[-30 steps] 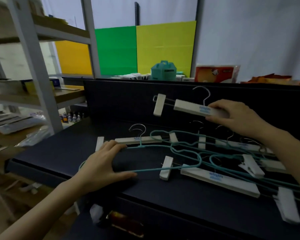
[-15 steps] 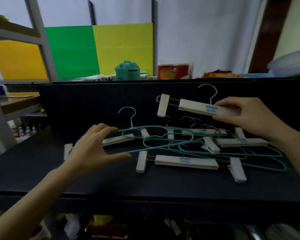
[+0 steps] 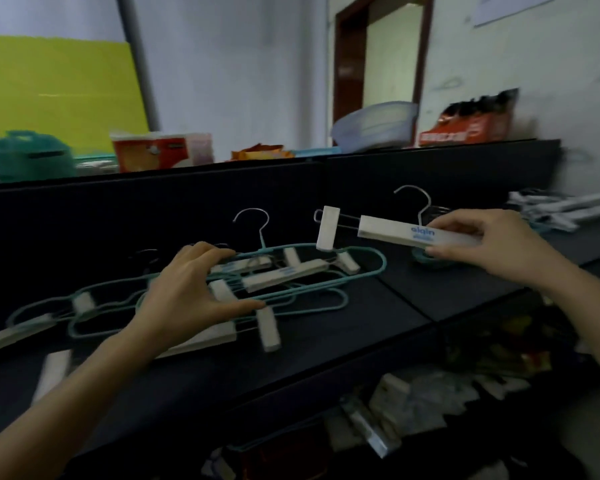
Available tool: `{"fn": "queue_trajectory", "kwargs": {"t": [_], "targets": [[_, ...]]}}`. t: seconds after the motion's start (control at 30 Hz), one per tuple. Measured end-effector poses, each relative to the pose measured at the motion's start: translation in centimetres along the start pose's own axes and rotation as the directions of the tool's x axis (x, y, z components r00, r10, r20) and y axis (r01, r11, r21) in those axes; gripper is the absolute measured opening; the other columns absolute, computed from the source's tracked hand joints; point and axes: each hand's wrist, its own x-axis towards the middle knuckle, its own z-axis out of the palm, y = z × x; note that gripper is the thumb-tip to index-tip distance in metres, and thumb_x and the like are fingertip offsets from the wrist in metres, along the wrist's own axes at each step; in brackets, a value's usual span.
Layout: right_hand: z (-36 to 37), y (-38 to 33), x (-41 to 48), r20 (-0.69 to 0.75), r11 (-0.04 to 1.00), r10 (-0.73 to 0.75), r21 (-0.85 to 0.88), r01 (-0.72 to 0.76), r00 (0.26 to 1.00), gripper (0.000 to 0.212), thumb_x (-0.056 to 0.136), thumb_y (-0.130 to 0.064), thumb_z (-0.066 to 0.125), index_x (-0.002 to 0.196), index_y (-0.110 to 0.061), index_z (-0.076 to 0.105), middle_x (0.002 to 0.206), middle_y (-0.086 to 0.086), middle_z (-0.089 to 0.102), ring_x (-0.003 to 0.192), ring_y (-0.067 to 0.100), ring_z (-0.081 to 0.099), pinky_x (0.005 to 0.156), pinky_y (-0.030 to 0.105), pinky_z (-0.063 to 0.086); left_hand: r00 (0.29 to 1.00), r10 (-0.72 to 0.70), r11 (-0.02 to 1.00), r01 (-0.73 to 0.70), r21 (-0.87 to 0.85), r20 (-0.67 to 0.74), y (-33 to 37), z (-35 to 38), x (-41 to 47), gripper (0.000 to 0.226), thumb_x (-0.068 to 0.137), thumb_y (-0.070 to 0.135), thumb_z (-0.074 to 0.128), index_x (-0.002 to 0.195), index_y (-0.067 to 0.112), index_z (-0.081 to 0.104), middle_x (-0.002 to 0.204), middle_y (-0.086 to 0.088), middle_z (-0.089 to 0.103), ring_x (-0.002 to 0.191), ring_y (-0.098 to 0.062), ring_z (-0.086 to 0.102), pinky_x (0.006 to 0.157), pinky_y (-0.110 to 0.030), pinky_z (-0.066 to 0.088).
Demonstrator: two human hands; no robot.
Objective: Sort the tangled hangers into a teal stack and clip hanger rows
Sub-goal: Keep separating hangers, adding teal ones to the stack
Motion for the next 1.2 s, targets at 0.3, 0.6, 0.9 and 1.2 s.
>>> {"fn": "queue_trajectory", "kwargs": {"t": [0.3, 0.6, 0.9, 1.2], "targets": [[-10.9, 12.7, -3.5, -0.123, 0.992, 0.085, -0.087, -0.096, 0.989, 0.027, 0.069, -0.026, 0.078, 0.092, -0.033, 0.064, 0.088, -0.016, 0.063, 0.081, -0.004, 0.056, 0.071, 0.023, 0.042, 0.995, 0.102, 0.995, -0.102, -0.020, 0.000, 13.6, 9.6, 6.9, 0.118, 0.042, 0.098, 0.025, 0.129, 0.021, 0.048, 0.114, 0.005, 0.050, 0.105, -0.013, 0.044, 0.087, -0.030, 0.043], [-16.9, 23.0, -6.0, -0.155, 0.969, 0.217, -0.083, -0.231, 0.964, 0.023, 0.065, -0.038, 0.078, 0.079, -0.048, 0.063, 0.094, -0.009, 0.070, 0.088, 0.016, 0.064, 0.075, 0.044, 0.055, 0.991, 0.114, 0.993, -0.115, 0.016, 0.067, 24.7, 17.4, 12.3, 0.095, 0.056, 0.080, 0.049, 0.129, 0.020, 0.047, 0.117, 0.005, 0.051, 0.110, -0.013, 0.045, 0.087, -0.027, 0.041], [-20.4, 29.6, -5.0, -0.175, 0.958, 0.237, -0.119, -0.259, 0.956, 0.025, 0.068, -0.028, 0.080, 0.085, -0.037, 0.065, 0.090, -0.005, 0.071, 0.086, 0.017, 0.064, 0.077, 0.034, 0.048, 0.995, 0.086, 0.996, -0.088, 0.025, 0.051, 28.6, 21.9, 18.5, 0.084, 0.060, 0.073, 0.059, 0.123, 0.018, 0.052, 0.110, 0.003, 0.054, 0.105, -0.015, 0.047, 0.081, -0.031, 0.045], [-21.2, 34.4, 2.7, -0.145, 0.973, 0.158, -0.148, -0.179, 0.977, 0.026, 0.069, -0.036, 0.077, 0.092, -0.039, 0.065, 0.093, -0.009, 0.066, 0.088, 0.013, 0.059, 0.080, 0.037, 0.049, 0.997, 0.011, 0.991, -0.022, 0.129, 0.079, 28.8, 24.8, 23.3, 0.098, 0.054, 0.085, 0.042, 0.124, 0.018, 0.051, 0.112, 0.003, 0.054, 0.105, -0.014, 0.048, 0.083, -0.028, 0.044]]}}
